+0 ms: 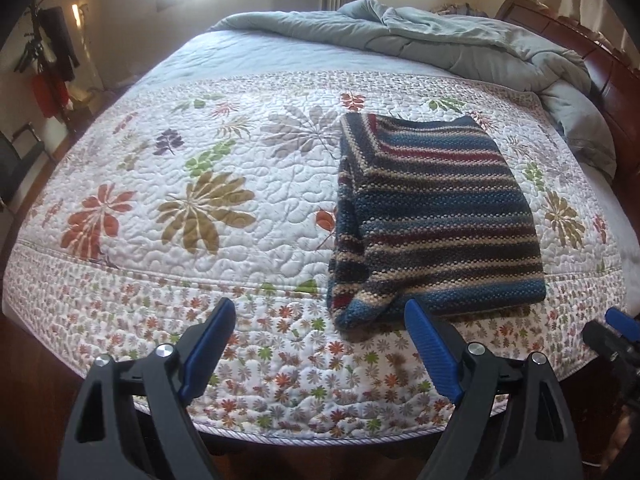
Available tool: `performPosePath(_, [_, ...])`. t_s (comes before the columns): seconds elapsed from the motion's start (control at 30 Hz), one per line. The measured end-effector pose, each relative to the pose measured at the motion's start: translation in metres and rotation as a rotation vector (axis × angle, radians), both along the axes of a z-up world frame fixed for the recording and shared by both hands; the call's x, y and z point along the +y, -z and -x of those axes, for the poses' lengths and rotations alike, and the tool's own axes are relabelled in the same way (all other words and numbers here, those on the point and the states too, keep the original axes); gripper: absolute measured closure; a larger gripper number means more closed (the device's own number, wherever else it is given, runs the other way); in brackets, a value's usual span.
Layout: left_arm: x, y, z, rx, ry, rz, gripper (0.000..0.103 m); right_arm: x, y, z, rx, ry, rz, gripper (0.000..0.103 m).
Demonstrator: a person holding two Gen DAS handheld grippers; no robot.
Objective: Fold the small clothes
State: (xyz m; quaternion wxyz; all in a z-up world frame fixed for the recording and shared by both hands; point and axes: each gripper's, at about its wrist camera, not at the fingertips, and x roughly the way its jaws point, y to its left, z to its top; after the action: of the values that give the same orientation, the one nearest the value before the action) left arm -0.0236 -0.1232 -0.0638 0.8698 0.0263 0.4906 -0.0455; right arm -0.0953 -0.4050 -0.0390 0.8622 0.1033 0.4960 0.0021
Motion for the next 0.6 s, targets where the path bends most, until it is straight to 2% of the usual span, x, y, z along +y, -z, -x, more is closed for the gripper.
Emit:
performPosePath(0.17, [0.007,0.001,0.0,0.0,-0.01,-0.002,0.016,0.003,0.0,-0.004,0.005,-0.016,0.026,0.012])
performPosePath(0.6, [0.006,-0.001,0.004,-0.009,0.01,-0.026,0.016,0.011,0.002,-0.008,0.008,-0.039,0.011,0.012])
